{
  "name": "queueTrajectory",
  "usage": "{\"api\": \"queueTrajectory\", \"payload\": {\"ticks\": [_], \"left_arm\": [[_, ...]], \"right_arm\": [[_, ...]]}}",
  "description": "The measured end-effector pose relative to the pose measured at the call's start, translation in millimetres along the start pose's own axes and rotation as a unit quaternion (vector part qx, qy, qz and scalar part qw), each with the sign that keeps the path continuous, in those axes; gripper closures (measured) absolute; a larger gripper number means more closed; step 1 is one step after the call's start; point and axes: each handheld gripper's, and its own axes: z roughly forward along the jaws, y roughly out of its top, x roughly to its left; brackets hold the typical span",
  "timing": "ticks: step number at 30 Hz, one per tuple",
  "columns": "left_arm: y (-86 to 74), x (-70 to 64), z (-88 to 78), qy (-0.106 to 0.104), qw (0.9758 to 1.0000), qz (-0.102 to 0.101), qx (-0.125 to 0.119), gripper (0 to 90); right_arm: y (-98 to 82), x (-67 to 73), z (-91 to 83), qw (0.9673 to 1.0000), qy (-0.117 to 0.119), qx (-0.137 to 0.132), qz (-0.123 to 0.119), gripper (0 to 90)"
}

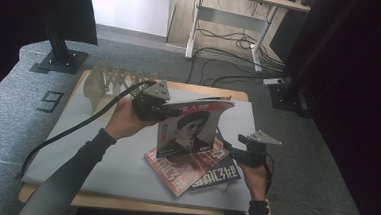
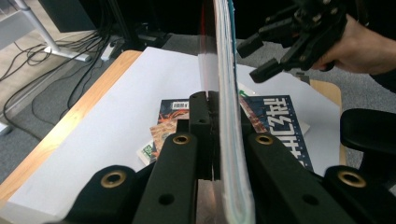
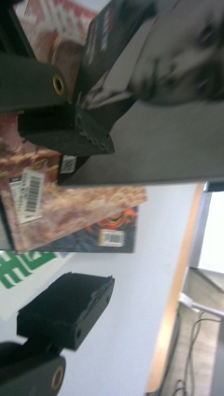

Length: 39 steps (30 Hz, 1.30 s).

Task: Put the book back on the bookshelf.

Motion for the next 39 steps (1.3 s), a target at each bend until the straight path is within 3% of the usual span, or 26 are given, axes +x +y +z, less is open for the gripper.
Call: {"api": "queueTrajectory", "payload": {"ticks": [9, 12, 15, 20, 24, 34, 39], "left_arm": [[-3.6, 7.2, -2.3, -0.002, 0.9999, -0.012, -0.002, 86.4], [-4.3, 9.2, -2.6, 0.001, 0.9998, -0.018, -0.004, 86.5], [-4.5, 9.6, -2.8, 0.003, 0.9998, -0.020, -0.005, 86.6], [-4.7, 11.5, -3.4, 0.002, 0.9997, -0.025, -0.007, 86.7], [-4.7, 14.1, -5.1, 0.004, 0.9994, -0.033, -0.007, 86.8], [-9.4, 25.2, -23.0, 0.023, 0.9983, -0.053, -0.006, 86.8], [-15.3, 29.4, -36.0, 0.039, 0.9971, -0.065, -0.010, 86.8]], "right_arm": [[-32.6, -5.8, 21.5, 0.9985, -0.018, 0.049, 0.018, 14.0], [-45.2, -7.0, 26.9, 0.9977, -0.024, 0.057, 0.028, 13.1], [-54.1, -9.4, 31.6, 0.9961, -0.034, 0.079, 0.018, 13.0], [-62.6, -12.9, 33.7, 0.9950, -0.041, 0.088, 0.020, 11.9], [-66.6, -14.6, 33.6, 0.9944, -0.044, 0.094, 0.020, 11.1], [-76.8, -23.1, 34.6, 0.9944, -0.027, 0.075, 0.070, 7.8], [-79.1, -23.7, 34.5, 0.9944, -0.026, 0.069, 0.077, 7.6]]}}
